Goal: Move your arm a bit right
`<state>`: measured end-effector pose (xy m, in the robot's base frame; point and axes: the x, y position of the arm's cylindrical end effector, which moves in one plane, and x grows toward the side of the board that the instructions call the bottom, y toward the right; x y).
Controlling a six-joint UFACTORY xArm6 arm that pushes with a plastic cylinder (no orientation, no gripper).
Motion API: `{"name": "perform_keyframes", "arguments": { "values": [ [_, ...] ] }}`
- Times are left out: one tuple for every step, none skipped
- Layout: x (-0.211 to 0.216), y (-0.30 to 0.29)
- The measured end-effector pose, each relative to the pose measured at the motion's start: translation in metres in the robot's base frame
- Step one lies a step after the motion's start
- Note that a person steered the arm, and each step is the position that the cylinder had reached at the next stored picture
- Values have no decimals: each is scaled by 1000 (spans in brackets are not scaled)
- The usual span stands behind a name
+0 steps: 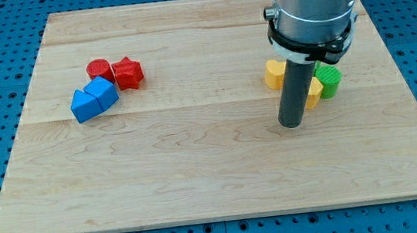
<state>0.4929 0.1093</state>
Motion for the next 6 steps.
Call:
{"name": "perform_keyframes", "arguments": {
  "values": [
    [0, 0],
    [1, 0],
    [1, 0],
    [1, 0],
    [1, 1],
    [2, 1]
  ]
}}
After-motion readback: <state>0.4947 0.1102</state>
